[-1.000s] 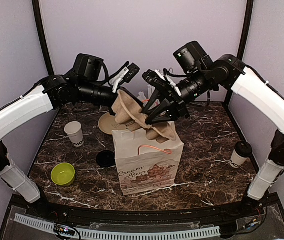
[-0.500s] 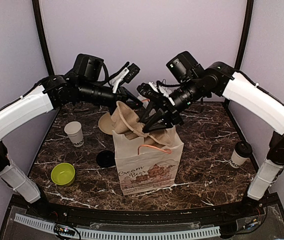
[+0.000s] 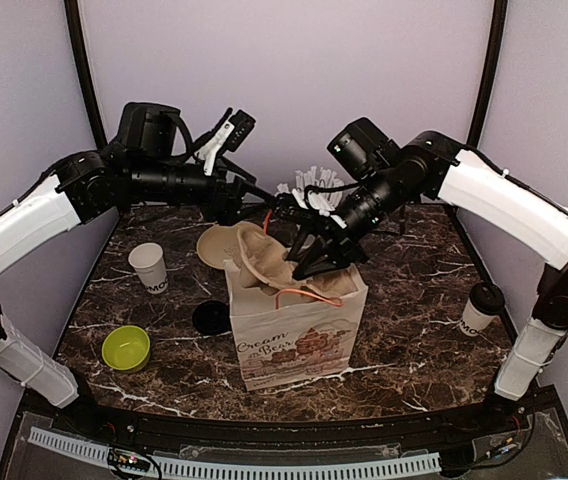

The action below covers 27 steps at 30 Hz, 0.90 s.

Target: Pack the takeout coffee

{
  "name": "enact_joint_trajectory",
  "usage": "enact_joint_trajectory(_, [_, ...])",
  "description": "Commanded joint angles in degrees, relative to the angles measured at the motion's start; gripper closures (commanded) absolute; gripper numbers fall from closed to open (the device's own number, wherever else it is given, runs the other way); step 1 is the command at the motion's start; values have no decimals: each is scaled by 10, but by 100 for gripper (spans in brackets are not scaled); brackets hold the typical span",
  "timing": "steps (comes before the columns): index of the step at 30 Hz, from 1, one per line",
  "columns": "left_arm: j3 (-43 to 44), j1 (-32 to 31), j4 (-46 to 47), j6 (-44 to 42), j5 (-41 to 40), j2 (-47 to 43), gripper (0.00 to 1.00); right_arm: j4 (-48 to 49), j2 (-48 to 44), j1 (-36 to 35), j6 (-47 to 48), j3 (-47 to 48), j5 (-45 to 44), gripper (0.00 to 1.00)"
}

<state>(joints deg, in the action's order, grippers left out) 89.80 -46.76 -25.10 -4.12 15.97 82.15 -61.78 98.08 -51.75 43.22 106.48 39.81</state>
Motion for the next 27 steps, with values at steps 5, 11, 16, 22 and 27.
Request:
enact_joint_trajectory(5, [-58, 0, 55, 4, -88, -110, 23, -24, 1, -9, -19, -15, -73, 75])
enact_joint_trajectory(11, [-88, -1, 67, 5, -103, -145, 22, -15, 5, -32, -40, -32, -151, 75])
enact_joint_trajectory(16, [-108, -1, 75, 6, -112, -159, 22, -31, 20, -53, -48, -33, -198, 76])
enact_joint_trajectory(22, [-118, -1, 74, 4, -121, -175, 22, -62, 32, -70, -56, -35, -239, 76])
enact_joint_trajectory(27, [-128, -1, 73, 2, -128, -187, 21, -72, 14, -73, -54, -75, -265, 77])
